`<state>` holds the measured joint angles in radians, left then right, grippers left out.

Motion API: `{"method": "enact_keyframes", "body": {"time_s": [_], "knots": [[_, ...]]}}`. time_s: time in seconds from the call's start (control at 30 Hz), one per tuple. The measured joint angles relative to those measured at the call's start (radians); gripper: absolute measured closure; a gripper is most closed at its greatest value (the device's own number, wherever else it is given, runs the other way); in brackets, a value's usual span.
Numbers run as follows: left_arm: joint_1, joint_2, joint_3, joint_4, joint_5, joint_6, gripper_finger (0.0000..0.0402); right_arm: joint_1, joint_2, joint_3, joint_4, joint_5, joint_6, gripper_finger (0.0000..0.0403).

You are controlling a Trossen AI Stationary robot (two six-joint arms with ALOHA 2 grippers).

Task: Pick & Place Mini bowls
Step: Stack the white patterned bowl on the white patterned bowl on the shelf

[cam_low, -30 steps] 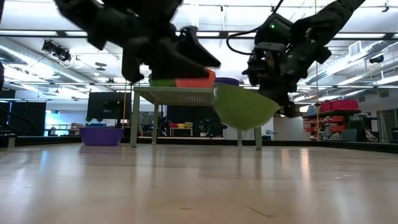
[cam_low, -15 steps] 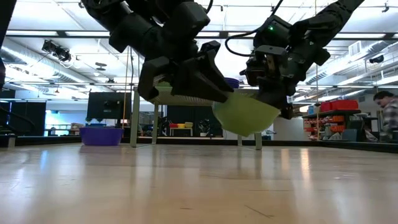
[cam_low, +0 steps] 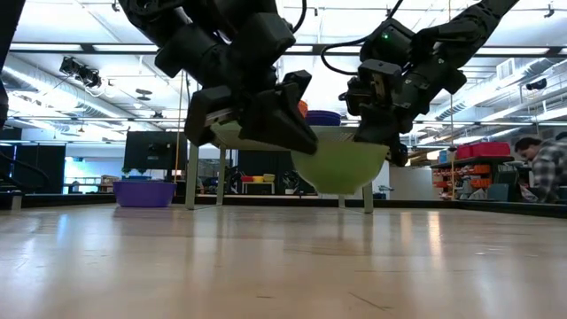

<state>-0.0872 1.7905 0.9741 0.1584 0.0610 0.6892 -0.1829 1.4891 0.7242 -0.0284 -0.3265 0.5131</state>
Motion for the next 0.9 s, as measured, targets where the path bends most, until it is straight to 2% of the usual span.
{"method": "enact_keyframes", "body": {"time_s": [0.3,0.43,0.53,0.73,0.9], "knots": [[0.001,0.040,-0.002,-0.002,-0.014,-0.026,0.0263,0.002,0.000,0.000,-0.005,-0.017,-0.008,0.0395],[0.001,0.063,-0.003,-0.004,-0.022,-0.019,0.0247,0.002,-0.001,0.000,-0.002,-0.021,-0.009,0.0395],[0.001,0.066,-0.005,-0.011,-0.026,-0.020,0.0271,0.003,-0.003,0.000,0.002,-0.034,-0.009,0.0395],[-0.002,0.066,-0.004,0.004,-0.012,-0.013,0.0380,0.002,-0.003,0.000,0.005,-0.015,-0.017,0.0396],[-0.011,0.064,-0.003,0.007,-0.015,-0.013,0.0385,0.001,-0.003,0.000,0.011,-0.011,-0.034,0.0395]]}}
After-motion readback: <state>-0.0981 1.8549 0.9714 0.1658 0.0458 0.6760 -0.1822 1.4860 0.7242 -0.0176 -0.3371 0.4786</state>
